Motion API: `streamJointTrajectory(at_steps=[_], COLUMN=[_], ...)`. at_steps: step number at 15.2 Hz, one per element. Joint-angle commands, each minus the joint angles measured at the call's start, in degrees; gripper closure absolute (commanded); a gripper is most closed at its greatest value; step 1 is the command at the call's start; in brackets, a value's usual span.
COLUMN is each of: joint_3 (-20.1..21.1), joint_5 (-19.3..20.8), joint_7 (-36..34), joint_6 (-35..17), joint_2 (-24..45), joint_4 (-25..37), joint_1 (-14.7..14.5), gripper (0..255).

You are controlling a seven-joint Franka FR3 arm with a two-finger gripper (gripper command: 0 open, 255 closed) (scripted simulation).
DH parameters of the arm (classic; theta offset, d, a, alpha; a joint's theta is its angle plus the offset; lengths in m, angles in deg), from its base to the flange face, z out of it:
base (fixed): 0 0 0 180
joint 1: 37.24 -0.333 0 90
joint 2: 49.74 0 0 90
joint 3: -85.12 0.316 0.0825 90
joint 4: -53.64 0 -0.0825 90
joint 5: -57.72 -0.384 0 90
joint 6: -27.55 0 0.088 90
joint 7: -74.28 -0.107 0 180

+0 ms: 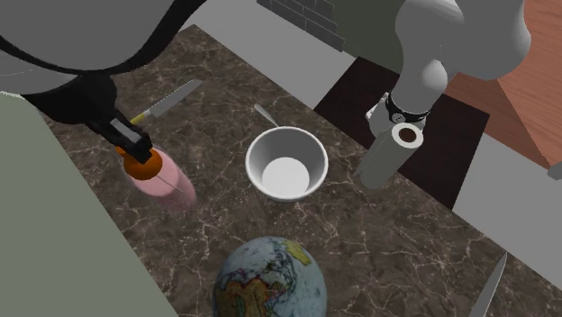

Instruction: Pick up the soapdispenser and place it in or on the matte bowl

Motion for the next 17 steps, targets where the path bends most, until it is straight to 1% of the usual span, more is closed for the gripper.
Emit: streamJointTrajectory(at_steps=[1, 9, 17], joint_3=[-0.06, -0.22, -0.33], joint_5=[0.09, 0.07, -0.46], joint_7=[-0.06, -0.13, -0.02], joint_6=[1.48, 7.77, 14.56], joint_2=[-0.18, 0.09, 1.53], joint_4=[1.32, 7.89, 16.05], joint_1=[0.05, 0.54, 1.47], gripper=[255, 255, 255])
